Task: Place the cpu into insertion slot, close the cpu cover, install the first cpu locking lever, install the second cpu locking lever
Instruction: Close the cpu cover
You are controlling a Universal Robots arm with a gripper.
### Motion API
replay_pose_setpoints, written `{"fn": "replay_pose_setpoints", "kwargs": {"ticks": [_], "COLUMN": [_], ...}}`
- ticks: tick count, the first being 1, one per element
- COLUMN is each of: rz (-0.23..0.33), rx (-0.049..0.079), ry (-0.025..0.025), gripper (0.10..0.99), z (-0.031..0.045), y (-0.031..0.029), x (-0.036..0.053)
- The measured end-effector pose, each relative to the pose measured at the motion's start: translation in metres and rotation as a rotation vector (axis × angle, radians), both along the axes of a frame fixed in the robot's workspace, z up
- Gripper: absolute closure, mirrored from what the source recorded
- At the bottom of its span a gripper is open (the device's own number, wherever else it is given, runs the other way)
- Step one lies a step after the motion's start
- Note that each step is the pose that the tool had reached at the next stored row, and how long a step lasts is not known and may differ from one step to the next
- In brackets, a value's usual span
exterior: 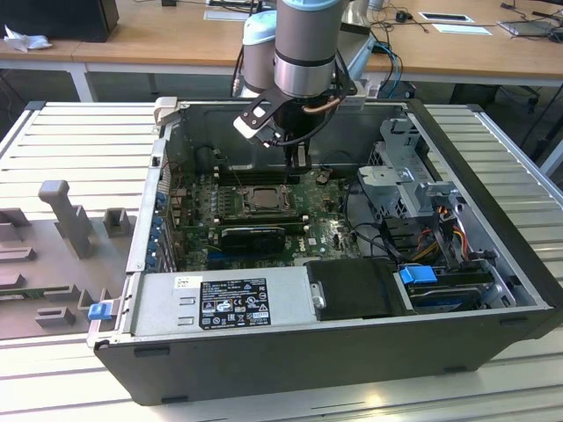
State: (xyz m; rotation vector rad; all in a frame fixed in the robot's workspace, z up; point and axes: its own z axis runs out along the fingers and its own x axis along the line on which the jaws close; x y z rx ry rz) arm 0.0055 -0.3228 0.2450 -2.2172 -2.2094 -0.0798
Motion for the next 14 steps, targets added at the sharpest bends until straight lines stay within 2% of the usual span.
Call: {"fn": "replay_pose_setpoints", "kwargs": {"ticks": [10, 14], "rz": [0.000, 0.000], "rx": [0.000, 0.000], "ry": [0.0000, 0.0000], "gripper": [0.980, 0.980], "z": [-0.0017, -0.0018], "y": [0.0000, 0.0000], "x": [-0.0204, -0.0252]}}
